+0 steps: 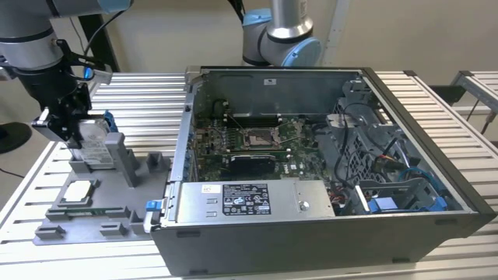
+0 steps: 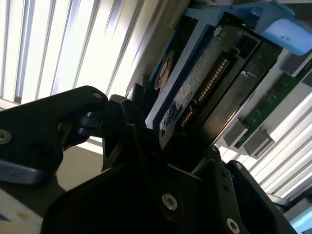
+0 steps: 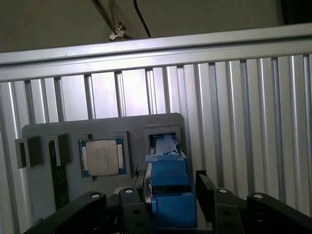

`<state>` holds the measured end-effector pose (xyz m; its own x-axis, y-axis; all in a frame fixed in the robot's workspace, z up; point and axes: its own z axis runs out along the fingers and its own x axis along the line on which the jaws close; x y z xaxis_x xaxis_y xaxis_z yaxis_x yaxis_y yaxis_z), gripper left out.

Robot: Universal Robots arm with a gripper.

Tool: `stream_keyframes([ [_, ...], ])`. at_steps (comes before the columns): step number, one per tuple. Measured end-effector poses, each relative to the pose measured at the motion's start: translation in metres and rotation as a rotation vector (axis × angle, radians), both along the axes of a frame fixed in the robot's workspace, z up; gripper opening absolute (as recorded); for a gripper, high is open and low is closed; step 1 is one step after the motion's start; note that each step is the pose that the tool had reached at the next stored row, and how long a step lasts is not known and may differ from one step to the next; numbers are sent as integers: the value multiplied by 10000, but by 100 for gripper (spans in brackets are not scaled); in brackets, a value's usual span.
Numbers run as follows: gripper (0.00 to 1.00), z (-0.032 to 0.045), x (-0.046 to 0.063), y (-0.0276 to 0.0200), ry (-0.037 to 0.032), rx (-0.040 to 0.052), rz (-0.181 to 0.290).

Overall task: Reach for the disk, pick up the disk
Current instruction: 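Pick up the disk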

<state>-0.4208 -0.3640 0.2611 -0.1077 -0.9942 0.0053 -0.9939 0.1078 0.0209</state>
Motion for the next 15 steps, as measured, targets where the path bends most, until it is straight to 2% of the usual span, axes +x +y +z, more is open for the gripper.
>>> stream_keyframes([
  [8,100,-2,0,0,0,0,0],
  [9,0,-2,0,0,0,0,0],
  [15,0,-3,0,0,0,0,0],
])
